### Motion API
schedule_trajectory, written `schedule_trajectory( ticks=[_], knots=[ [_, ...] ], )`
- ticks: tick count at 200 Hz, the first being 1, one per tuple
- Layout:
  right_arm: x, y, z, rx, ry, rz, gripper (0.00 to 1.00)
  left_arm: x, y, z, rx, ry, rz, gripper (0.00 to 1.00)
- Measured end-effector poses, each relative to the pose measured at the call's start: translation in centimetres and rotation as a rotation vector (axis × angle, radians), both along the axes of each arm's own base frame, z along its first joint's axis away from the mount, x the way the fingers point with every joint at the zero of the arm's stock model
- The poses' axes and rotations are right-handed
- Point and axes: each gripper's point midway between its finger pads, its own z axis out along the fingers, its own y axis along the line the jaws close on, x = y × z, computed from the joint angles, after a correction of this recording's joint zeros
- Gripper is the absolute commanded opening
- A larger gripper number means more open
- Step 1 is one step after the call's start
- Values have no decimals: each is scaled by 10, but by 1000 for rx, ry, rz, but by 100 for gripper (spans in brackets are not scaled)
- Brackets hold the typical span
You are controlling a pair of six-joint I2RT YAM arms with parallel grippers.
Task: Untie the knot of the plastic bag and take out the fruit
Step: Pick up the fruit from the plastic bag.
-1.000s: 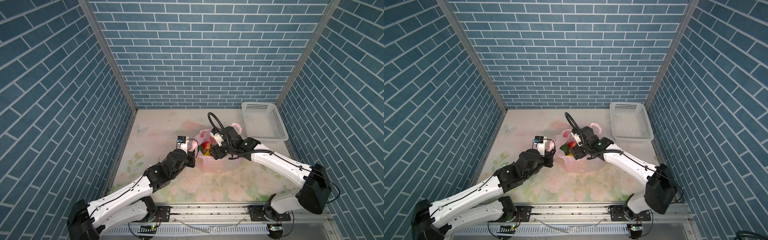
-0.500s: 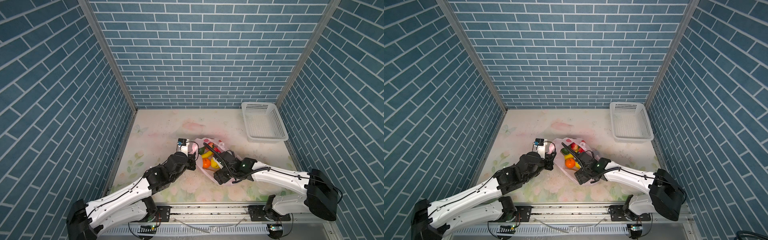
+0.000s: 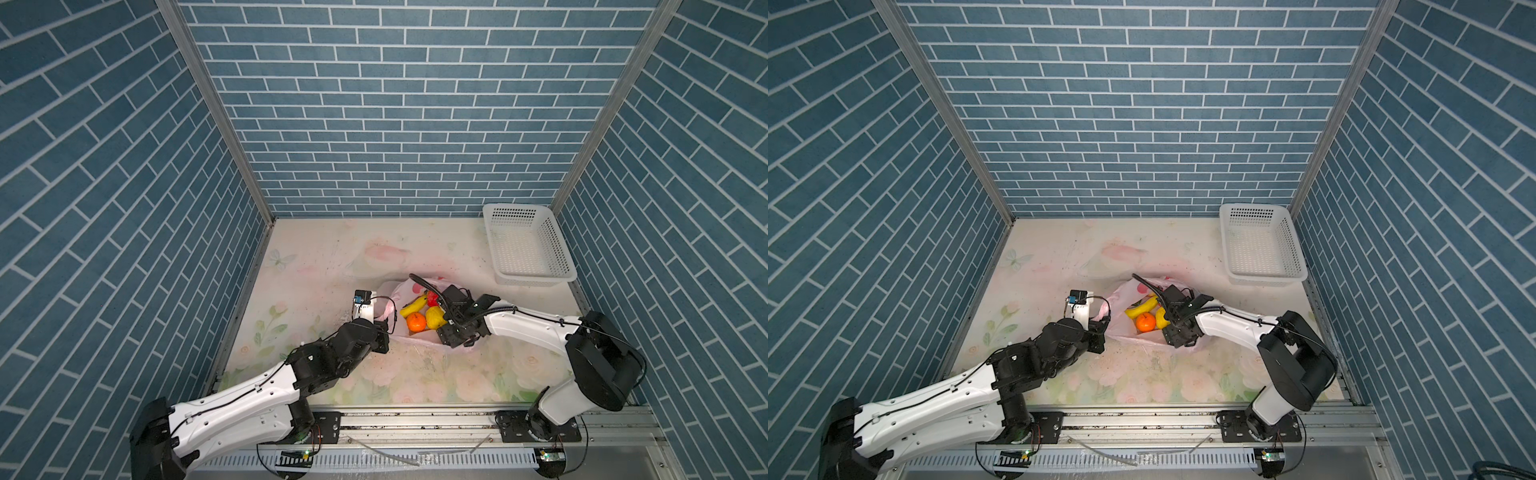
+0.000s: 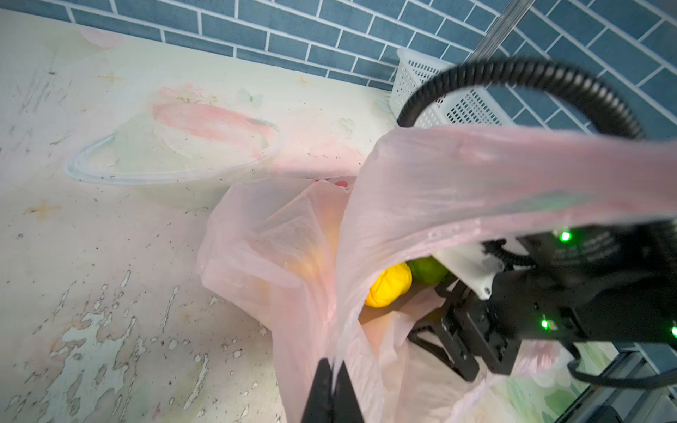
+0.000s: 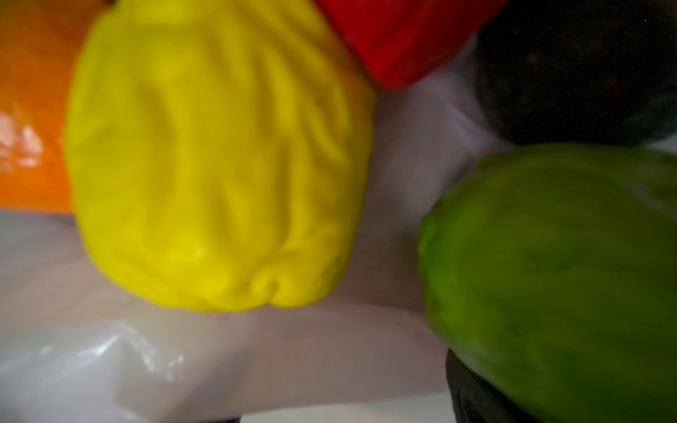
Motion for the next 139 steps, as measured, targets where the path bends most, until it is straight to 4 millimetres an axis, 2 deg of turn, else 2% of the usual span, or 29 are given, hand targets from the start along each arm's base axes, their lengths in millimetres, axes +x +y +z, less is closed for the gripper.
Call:
schedule_trajectory(
  ticks=[25,51,65,77,83,92,139],
  knots=[
    [28,-8,6,-22,-47,-17,85,-3,-2,-3,-1,5,1,0],
    [32,-3,10,8,-42,21,85,-3,-2,-7,21,5,5,1],
    [26,5,11,28,-30,53,85,-1,-2,-9,43,-4,5,37],
    [20,12,15,48,-29,77,85,0,-1,-9,65,-17,-1,57],
    [18,15,17,57,-31,86,85,1,-2,-7,76,-24,-5,64],
    [16,19,21,70,-36,99,85,3,-2,-4,90,-32,-6,71],
    [11,26,25,87,-45,120,85,32,-13,40,134,-72,-43,89]
  ],
)
